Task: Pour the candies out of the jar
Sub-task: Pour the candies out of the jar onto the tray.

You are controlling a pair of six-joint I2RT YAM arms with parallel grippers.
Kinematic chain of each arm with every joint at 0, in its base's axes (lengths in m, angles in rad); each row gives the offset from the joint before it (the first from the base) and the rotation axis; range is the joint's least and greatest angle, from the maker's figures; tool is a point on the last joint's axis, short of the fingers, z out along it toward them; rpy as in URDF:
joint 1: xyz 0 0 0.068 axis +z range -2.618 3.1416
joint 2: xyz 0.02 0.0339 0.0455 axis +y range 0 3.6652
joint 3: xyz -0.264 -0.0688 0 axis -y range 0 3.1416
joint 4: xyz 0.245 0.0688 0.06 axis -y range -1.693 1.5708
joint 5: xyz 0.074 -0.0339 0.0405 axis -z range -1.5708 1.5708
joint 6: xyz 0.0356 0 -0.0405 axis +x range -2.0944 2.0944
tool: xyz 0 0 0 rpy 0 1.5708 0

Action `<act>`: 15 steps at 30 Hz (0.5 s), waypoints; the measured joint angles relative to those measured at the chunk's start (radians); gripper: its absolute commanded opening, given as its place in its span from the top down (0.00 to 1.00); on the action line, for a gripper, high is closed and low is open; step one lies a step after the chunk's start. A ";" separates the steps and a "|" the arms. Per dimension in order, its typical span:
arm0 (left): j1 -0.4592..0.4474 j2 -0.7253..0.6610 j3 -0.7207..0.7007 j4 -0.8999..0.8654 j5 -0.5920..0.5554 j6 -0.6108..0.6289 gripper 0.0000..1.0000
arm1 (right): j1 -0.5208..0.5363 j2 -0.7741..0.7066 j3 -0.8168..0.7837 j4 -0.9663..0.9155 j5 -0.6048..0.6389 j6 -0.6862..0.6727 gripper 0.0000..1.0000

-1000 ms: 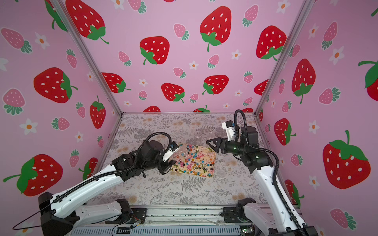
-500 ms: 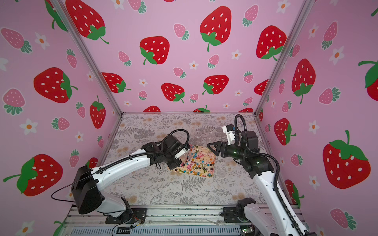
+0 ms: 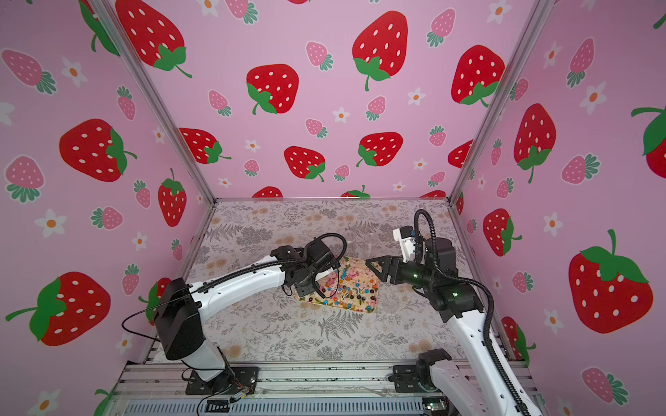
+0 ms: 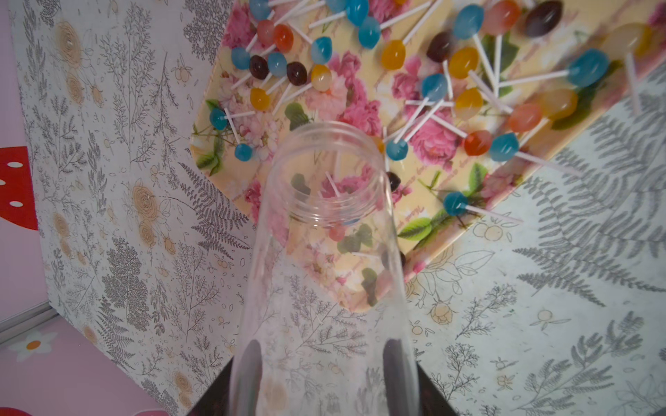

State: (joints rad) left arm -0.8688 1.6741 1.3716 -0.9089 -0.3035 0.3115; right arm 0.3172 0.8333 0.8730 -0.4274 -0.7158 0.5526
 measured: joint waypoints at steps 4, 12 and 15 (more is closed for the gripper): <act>0.001 -0.060 -0.008 0.012 0.031 -0.012 0.53 | 0.000 -0.011 0.000 0.000 0.000 0.000 0.34; 0.015 -0.181 -0.050 0.050 0.096 -0.042 0.53 | 0.000 -0.011 0.000 -0.002 0.001 0.002 0.35; 0.024 -0.209 -0.081 0.064 0.130 -0.055 0.53 | 0.000 -0.011 0.000 -0.002 0.001 0.005 0.36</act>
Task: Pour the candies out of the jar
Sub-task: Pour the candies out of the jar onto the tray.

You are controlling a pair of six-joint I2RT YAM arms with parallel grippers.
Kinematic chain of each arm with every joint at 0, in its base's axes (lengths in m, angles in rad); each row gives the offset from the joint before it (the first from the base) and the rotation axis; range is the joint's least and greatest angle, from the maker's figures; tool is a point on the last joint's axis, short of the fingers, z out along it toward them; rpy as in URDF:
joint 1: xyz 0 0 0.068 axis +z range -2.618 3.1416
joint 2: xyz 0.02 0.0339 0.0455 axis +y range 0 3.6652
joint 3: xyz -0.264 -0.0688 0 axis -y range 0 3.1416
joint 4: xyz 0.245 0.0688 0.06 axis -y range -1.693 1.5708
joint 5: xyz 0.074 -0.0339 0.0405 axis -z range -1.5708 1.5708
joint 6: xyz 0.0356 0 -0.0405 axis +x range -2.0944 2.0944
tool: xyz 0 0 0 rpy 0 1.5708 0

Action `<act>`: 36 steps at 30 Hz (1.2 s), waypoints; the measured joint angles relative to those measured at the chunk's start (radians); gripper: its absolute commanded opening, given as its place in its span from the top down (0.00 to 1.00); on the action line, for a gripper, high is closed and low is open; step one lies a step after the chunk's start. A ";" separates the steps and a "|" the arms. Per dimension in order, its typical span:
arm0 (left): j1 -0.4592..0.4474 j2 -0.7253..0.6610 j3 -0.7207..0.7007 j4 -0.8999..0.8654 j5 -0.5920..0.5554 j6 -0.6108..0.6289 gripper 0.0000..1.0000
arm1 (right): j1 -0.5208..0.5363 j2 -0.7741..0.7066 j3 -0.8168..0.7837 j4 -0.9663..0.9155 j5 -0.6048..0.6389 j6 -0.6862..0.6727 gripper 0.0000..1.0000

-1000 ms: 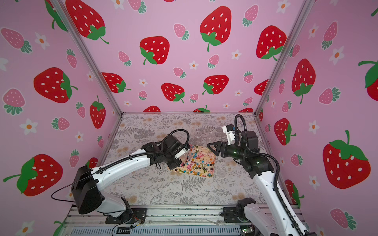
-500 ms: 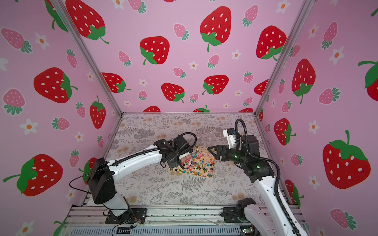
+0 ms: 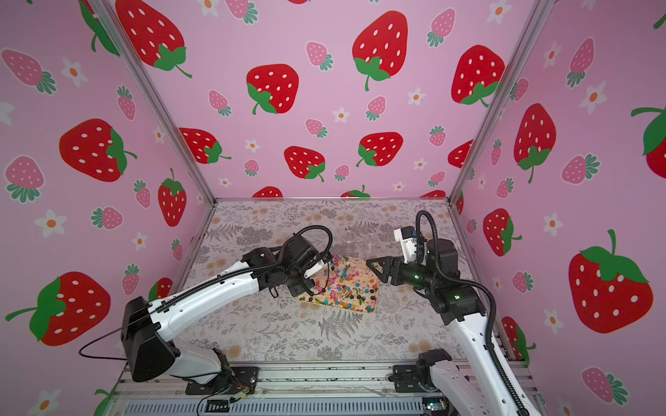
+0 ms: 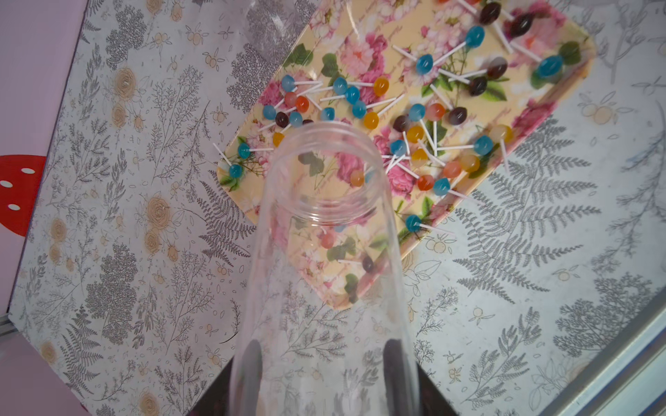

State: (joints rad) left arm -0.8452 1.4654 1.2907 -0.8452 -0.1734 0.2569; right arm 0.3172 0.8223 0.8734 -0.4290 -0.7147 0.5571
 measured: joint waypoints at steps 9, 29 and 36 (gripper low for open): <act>0.045 -0.173 -0.089 0.099 0.173 -0.053 0.53 | 0.000 0.012 0.007 -0.006 -0.003 0.008 0.41; 0.243 -0.420 -0.302 0.507 0.857 -0.280 0.53 | 0.107 0.182 0.053 0.160 -0.159 0.072 0.46; 0.275 -0.417 -0.309 0.565 1.002 -0.319 0.53 | 0.152 0.222 0.119 0.190 -0.198 0.074 0.46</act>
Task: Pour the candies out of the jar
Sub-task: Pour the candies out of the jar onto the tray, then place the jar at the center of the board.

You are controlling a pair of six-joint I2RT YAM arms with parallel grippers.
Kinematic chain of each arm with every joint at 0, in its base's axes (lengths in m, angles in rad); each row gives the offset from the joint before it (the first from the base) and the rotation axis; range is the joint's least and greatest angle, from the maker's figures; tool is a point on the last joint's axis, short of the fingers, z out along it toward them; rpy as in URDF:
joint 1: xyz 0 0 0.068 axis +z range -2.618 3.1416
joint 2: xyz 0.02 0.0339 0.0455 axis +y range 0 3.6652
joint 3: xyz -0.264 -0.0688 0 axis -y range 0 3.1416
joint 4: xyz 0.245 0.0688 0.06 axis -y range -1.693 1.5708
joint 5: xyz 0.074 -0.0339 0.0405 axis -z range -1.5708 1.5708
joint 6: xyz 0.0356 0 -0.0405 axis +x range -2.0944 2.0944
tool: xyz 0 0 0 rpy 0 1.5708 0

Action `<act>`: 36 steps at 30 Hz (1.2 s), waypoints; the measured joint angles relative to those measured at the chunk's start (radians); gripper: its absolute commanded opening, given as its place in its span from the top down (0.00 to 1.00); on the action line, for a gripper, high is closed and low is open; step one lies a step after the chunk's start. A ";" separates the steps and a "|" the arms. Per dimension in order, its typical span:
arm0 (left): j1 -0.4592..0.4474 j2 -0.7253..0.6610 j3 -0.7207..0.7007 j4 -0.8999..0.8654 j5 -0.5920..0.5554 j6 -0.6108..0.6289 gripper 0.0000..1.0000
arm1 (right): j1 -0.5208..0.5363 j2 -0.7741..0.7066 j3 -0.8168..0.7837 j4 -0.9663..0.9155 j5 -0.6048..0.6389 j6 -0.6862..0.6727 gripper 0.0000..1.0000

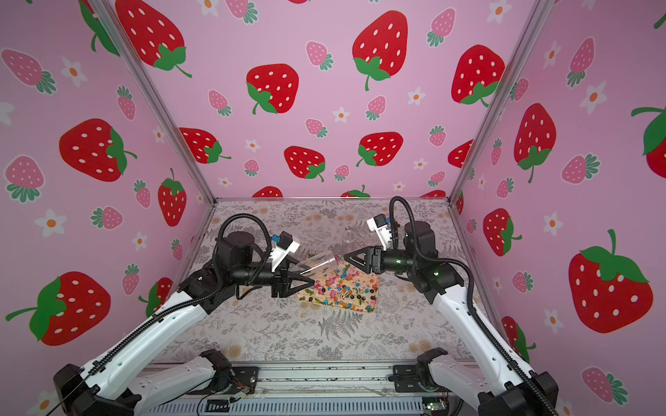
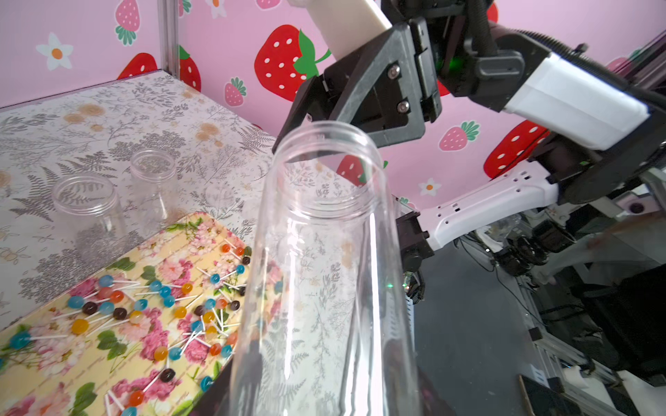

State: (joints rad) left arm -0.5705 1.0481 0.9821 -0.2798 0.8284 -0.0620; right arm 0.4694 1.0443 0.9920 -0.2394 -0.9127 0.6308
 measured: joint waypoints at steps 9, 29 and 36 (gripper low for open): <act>0.002 0.031 -0.004 0.034 0.108 -0.011 0.52 | 0.019 0.020 0.018 0.014 -0.038 -0.002 0.48; 0.004 0.028 -0.006 0.035 0.179 -0.001 0.50 | 0.152 0.036 0.058 -0.021 -0.040 -0.053 0.58; 0.004 0.071 0.006 0.012 0.212 0.023 0.48 | 0.163 0.073 0.087 -0.067 -0.040 -0.099 0.74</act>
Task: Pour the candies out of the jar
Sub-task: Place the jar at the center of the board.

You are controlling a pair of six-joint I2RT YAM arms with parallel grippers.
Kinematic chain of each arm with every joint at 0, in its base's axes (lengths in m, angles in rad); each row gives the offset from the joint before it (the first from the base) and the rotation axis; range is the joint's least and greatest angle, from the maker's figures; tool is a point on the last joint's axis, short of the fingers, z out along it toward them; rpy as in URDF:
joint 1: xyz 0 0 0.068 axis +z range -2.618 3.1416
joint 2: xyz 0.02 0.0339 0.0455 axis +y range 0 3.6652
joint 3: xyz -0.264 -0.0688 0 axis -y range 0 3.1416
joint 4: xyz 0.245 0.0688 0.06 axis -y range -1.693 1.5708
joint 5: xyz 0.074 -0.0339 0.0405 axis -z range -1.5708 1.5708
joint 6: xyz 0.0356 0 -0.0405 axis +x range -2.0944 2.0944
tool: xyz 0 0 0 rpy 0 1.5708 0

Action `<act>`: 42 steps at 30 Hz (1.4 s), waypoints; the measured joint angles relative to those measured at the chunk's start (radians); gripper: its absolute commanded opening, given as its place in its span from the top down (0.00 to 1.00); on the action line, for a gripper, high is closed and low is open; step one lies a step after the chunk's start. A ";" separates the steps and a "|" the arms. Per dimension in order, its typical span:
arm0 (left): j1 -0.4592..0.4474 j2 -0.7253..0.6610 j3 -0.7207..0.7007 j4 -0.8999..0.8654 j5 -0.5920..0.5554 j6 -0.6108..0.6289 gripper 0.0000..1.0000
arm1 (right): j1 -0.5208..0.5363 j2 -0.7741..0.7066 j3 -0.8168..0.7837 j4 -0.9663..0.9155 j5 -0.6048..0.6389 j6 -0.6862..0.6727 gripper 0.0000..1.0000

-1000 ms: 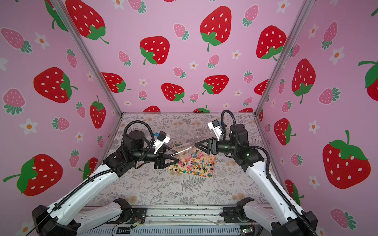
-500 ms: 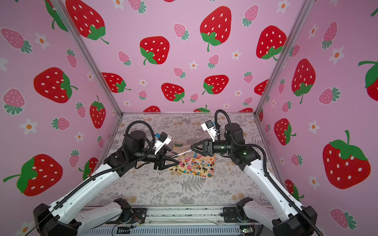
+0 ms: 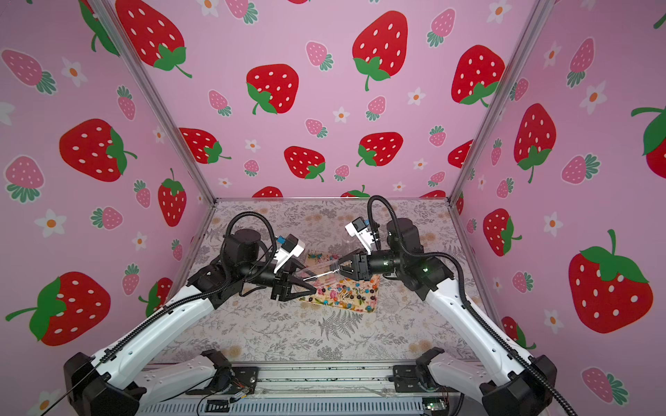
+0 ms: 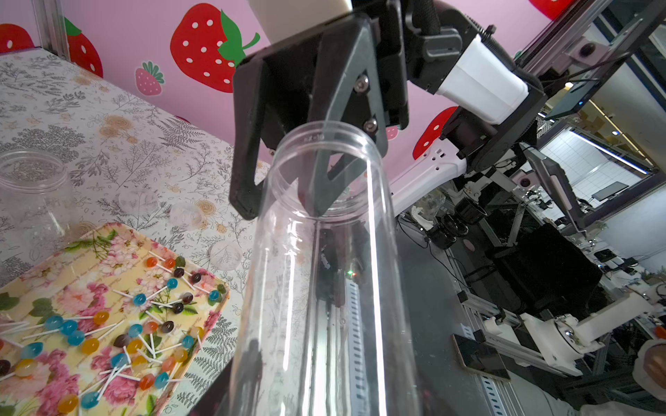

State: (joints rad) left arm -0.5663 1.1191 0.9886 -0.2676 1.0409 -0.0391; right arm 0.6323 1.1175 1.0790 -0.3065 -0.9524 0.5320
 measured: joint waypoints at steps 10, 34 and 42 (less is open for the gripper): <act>0.019 0.005 0.004 -0.051 0.007 0.005 0.45 | 0.034 0.066 0.054 -0.090 0.053 -0.100 1.00; 0.080 -0.463 -0.204 -0.029 -0.694 -0.180 0.01 | 0.085 0.518 0.618 -0.505 0.793 -0.247 1.00; 0.080 -0.473 -0.240 -0.061 -0.744 -0.230 0.01 | 0.088 0.694 0.778 -0.617 0.990 -0.284 1.00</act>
State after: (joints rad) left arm -0.4862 0.6456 0.7483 -0.3290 0.2970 -0.2687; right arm 0.7200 1.8114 1.8572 -0.9237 0.0376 0.2478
